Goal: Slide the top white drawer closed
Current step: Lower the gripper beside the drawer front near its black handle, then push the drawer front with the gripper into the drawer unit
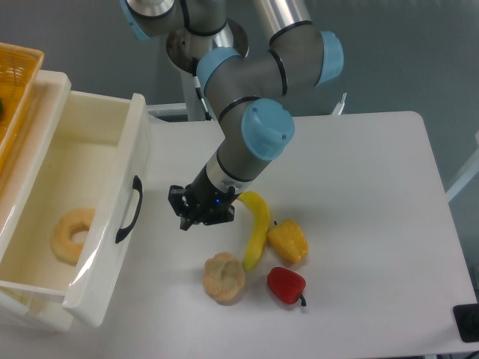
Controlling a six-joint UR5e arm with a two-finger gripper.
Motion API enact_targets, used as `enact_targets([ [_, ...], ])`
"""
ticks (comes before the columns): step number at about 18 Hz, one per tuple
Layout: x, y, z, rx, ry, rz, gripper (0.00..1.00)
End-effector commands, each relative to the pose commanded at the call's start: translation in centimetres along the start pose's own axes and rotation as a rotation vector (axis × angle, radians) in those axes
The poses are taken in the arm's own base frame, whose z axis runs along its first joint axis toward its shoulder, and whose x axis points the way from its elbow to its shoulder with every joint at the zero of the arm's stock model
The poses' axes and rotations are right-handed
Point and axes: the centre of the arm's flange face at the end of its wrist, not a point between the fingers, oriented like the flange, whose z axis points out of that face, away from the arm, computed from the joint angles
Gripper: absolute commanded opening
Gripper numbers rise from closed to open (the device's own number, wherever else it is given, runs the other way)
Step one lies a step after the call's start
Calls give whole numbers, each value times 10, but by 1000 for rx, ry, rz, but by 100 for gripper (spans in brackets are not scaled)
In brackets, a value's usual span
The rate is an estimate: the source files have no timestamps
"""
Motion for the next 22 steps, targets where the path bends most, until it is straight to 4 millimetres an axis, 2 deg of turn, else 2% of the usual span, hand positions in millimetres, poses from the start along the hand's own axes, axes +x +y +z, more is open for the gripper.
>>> enact_targets([
  [2,2,1,1,-7,18,-17,4],
  [6,27,-1,-8,31,46,-13,4],
  [12,49,-4,-2,23,60,-7,3],
  [22,57,-3,0,19,60,-1,3],
])
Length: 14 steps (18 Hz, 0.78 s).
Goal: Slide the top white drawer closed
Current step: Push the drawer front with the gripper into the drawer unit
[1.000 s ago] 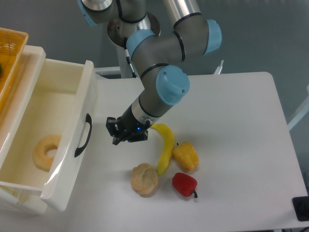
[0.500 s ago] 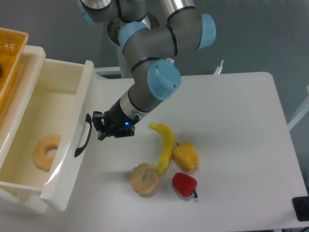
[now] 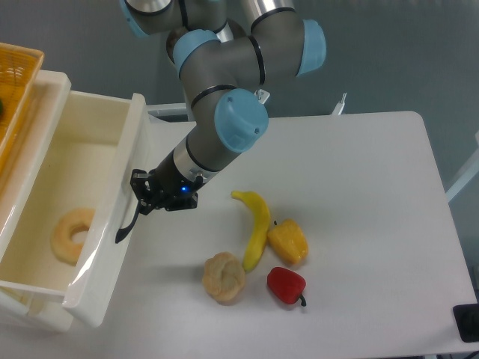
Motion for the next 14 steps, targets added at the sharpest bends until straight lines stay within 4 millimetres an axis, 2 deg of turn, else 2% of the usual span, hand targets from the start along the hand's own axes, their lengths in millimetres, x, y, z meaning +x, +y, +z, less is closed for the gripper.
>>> enact_targets([
  [6,12,1,-2,2,0,15,3],
  [14,24,3,6,-19,7,16,3],
])
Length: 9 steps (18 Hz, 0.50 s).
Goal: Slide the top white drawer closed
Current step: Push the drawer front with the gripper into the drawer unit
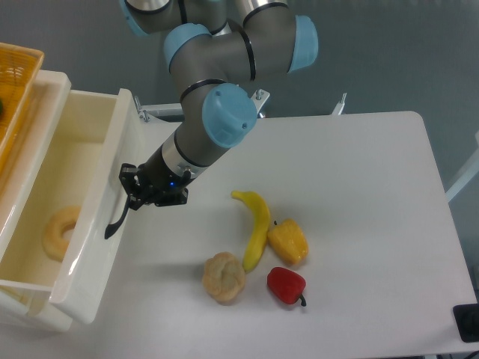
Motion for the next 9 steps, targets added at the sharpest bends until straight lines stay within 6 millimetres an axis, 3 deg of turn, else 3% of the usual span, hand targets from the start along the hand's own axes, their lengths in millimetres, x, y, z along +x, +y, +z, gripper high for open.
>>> enact_targets([
  [2,11,1,-1,5,1,9,3],
  [9,21,0,6,-4,2,12,3],
])
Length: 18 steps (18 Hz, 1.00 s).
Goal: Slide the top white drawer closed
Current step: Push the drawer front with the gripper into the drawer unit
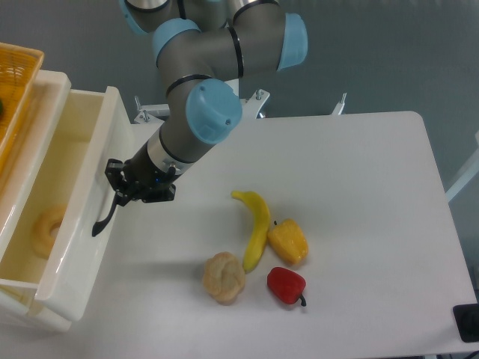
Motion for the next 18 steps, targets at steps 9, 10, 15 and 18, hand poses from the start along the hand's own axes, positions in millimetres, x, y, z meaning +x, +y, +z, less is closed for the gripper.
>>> enact_targets([
  [9,12,-1,13,-19,6,13,3],
  [10,15,-1,15,-23,7,17,3],
  [15,27,-1,24,-37,10,21,3],
  [18,35,0,30,-47,12,30,3],
])
